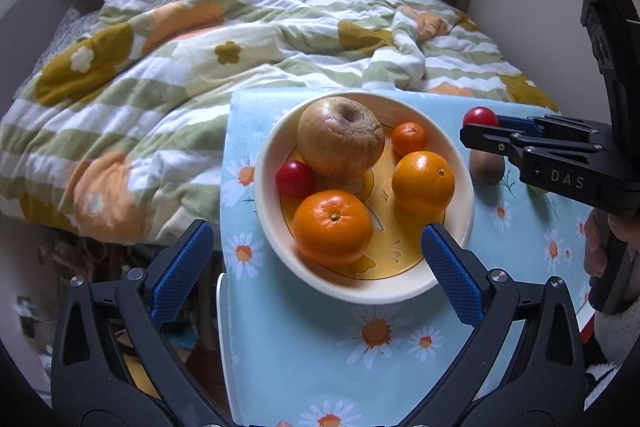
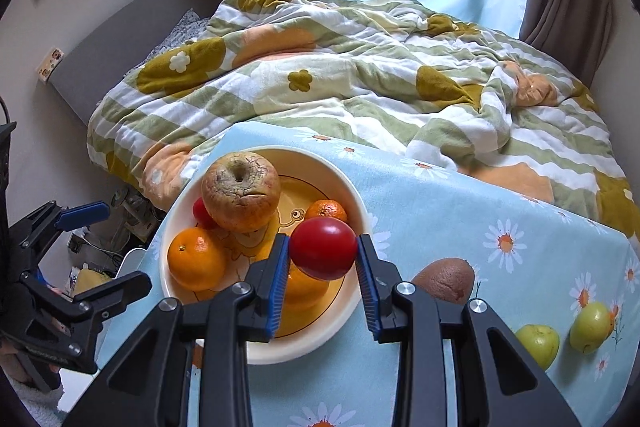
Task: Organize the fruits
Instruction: 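Lower the tomato into the plate and open the right gripper, then move both grippers back over the green apples and tangerine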
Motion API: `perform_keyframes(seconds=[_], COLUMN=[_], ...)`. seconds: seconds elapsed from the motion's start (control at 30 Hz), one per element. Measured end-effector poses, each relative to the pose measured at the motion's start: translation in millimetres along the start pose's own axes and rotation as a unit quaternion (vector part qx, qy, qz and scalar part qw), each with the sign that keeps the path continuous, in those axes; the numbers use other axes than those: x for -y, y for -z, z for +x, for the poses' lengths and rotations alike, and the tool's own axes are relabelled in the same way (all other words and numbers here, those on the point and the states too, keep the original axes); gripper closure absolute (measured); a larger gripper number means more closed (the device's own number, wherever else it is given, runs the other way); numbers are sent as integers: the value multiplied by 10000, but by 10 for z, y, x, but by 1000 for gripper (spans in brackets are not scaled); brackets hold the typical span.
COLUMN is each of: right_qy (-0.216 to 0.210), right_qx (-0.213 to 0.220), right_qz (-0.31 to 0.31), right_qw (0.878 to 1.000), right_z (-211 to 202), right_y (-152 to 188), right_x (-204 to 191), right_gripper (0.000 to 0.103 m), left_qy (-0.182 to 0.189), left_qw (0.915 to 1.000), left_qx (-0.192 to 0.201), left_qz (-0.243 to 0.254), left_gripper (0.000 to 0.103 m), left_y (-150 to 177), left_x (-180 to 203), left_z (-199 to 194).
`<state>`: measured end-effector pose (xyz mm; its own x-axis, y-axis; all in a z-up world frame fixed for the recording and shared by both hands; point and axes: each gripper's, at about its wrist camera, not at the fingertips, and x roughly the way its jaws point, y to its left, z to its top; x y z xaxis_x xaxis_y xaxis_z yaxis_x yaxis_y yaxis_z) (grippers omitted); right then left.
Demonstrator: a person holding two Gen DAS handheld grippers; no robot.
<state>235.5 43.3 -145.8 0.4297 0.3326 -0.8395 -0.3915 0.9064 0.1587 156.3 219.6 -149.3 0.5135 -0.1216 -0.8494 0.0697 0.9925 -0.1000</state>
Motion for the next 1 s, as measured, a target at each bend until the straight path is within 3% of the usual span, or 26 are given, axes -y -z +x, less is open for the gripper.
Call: perform_keyframes(seconds=[0.43,0.47,0.6,1.0], right_qy=[49,64,-1,56], right_qx=[-109,-89,173,316], right_qz=[-52,-56,-10,141], right_qw=[9999,9999,9998,9994], right_z=[298,291,190,-65], right_y=[-41,-42,-47,47], right_x=[110,109,118,69], right_gripper=[72,69,7,4], left_qy=[-138,-139,-160,-227], left_qw=[9996,9995,9995,9994], left_qx=[-236,-256,-265,-212], left_qz=[-81,-78,-74,-153], left_gripper=[0,0,0,0], left_y=[167,174,191,204], left_x=[71,78,104,146], left_z=[109,109,94,-87])
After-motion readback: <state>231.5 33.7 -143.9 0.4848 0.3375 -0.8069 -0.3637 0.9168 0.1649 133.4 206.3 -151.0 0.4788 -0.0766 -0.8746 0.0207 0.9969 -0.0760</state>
